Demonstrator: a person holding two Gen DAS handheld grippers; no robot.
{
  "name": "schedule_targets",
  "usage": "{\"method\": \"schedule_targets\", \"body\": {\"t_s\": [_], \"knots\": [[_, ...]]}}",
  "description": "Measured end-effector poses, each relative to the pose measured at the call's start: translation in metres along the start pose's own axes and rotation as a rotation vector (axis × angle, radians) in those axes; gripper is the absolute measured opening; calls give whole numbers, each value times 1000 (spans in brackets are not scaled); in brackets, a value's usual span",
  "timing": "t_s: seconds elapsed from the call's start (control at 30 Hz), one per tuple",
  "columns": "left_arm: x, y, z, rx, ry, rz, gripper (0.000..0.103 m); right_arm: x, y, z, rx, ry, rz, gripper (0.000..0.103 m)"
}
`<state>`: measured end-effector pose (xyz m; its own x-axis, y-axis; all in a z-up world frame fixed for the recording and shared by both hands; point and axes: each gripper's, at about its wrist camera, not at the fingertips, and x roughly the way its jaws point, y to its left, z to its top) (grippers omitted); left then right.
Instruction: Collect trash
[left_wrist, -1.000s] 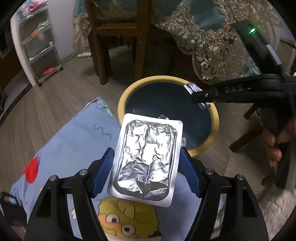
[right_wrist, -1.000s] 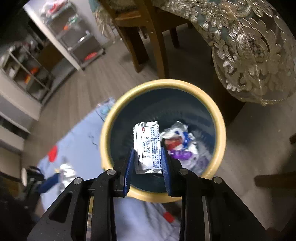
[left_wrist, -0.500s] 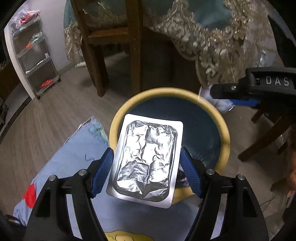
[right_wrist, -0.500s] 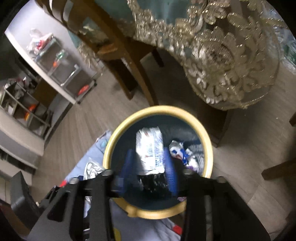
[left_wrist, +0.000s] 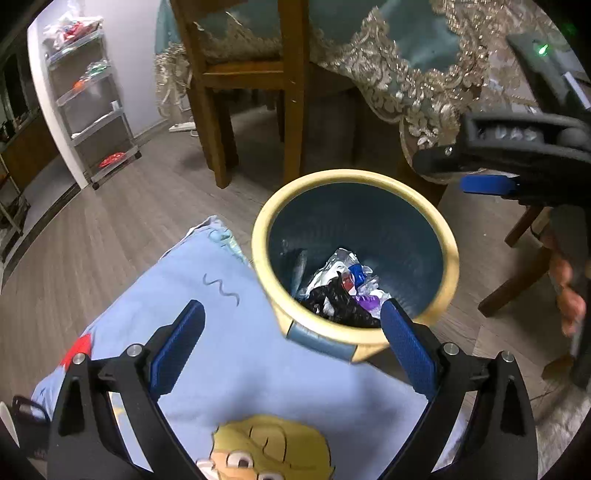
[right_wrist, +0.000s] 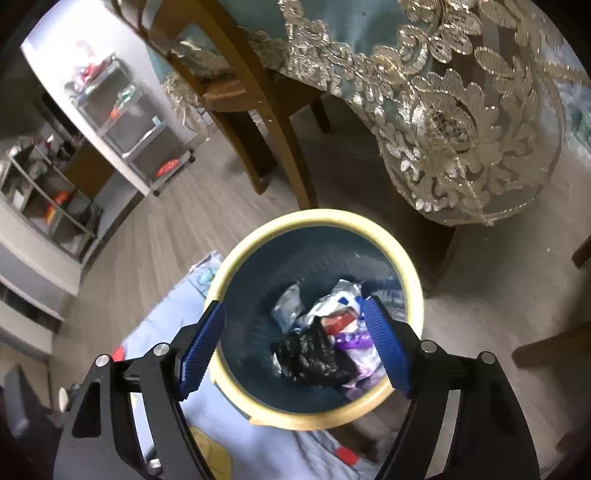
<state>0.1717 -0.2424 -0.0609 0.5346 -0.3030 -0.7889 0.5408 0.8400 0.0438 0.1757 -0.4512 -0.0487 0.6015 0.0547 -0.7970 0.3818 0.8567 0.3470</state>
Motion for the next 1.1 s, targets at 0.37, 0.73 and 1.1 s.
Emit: {"method": "schedule_targets", "body": {"t_s": [0.37, 0.73, 1.1], "knots": [[-87, 19, -39, -106, -74, -11, 97, -47, 25, -31, -52, -30, 26, 89], [-162, 7, -91, -27, -116, 50, 97, -120, 65, -92, -166, -192, 53, 98], [-174, 5, -109, -53, -173, 112, 97, -152, 80, -146, -272, -228, -65, 98]]}}
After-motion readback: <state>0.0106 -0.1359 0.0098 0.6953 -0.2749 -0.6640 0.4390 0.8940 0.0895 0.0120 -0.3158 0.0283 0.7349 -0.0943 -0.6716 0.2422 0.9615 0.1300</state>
